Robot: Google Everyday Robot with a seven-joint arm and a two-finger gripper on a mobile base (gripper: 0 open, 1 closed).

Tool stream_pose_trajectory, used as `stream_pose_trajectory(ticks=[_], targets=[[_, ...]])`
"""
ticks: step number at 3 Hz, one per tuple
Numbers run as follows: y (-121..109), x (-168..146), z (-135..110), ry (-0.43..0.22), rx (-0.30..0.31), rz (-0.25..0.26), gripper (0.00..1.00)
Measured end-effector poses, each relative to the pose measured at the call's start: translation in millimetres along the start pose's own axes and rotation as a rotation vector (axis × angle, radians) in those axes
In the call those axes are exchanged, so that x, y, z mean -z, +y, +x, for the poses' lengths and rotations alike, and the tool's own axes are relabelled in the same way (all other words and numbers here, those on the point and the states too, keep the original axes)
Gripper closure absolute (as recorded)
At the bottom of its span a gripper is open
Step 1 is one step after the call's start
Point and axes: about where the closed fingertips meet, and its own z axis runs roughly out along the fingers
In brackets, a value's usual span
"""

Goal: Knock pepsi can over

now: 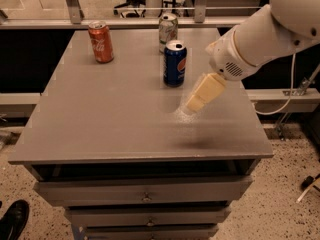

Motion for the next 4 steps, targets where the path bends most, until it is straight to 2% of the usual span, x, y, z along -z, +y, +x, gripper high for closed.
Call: stream_pose_trajectory(ticks=[2,3,4], targets=[[-47,-64,-38,-0.229,-0.119,0.039,0.00],[-52,-78,-47,-0.294,-0.154,0.023,0.00],[-41,-79,-64,-0.348,-0.185,-0.037,0.00]])
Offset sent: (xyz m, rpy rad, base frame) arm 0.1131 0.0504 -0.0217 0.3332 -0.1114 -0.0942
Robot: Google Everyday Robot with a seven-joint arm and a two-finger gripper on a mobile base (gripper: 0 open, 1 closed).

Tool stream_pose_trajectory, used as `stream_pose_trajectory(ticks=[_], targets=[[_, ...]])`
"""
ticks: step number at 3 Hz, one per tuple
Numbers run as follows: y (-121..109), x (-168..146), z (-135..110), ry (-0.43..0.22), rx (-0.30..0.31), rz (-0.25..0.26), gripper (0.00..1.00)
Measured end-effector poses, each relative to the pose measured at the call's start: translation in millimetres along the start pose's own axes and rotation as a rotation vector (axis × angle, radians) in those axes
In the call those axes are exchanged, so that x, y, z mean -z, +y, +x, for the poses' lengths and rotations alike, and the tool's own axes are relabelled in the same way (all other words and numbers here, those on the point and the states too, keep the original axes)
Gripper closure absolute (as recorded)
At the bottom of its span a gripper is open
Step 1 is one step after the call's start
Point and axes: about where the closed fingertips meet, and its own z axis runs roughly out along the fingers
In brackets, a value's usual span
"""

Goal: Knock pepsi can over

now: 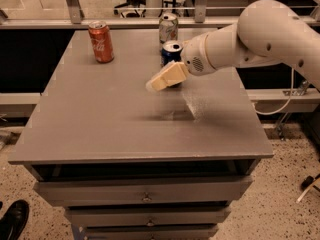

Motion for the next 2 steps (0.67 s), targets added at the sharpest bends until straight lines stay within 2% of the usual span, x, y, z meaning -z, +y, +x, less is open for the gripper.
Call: stream_pose_trajectory(ticks=[1,2], targets=[[22,-3,-22,-0.036,-0.025,-0.074,0.00],[55,-5,-52,-0.077,-0.047,-0.149,0.00]])
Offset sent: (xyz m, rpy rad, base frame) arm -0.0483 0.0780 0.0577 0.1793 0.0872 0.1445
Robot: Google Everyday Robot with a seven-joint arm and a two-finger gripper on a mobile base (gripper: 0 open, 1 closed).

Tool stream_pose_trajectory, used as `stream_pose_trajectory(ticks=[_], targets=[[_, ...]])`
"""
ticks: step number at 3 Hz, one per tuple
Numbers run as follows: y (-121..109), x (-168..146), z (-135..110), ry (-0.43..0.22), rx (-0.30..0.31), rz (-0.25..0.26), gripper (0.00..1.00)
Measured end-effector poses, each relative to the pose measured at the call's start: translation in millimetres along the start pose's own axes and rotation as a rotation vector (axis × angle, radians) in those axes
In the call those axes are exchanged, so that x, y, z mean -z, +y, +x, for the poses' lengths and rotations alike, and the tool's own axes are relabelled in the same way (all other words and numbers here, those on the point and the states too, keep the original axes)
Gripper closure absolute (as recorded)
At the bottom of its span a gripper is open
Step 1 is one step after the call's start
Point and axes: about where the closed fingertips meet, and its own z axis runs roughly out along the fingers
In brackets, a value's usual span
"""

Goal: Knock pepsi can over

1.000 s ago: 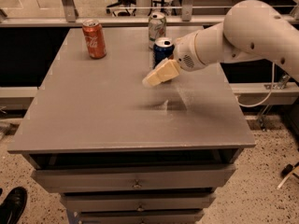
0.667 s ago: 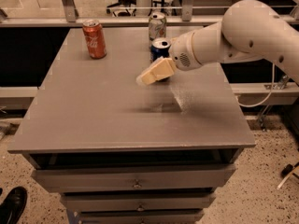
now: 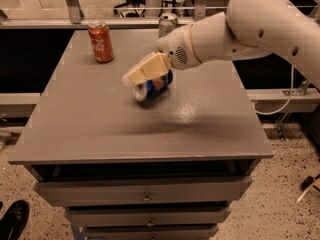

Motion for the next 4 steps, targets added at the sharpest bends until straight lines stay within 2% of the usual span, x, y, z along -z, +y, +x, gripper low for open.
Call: stream_pose_trajectory(ticks=[1,2,4], targets=[[28,-10,-9,-0.004,-0.013,-0.048,0.00],[29,-12,-2,-0.001,-0.004,-0.054,0.00],[8,5,10,0.000,0.038,-0.003,0.00]])
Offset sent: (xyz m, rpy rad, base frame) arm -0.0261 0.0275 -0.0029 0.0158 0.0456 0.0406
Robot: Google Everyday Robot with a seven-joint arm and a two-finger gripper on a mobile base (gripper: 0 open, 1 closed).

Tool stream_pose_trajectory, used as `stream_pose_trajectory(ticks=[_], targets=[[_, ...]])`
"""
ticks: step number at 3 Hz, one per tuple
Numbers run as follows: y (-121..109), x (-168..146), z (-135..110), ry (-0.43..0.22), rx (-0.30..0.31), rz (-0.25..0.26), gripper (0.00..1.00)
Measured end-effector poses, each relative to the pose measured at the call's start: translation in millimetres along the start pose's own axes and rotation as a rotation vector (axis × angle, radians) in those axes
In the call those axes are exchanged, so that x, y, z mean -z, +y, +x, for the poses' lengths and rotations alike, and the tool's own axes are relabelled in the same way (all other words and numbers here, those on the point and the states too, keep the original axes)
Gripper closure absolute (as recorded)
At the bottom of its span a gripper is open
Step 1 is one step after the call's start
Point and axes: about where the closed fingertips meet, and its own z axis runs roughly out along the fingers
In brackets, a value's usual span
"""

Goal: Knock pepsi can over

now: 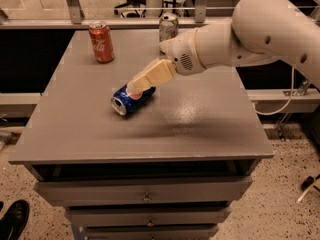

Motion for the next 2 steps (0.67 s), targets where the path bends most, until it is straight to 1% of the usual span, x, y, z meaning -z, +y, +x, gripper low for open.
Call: stream_pose_trajectory(ticks=[1,2], targets=[[-24.2,27.9,8.6,0.014,0.027,0.052,0.00],[-28.5,33.2,7.7,0.014,0.032,0.062,0.00]])
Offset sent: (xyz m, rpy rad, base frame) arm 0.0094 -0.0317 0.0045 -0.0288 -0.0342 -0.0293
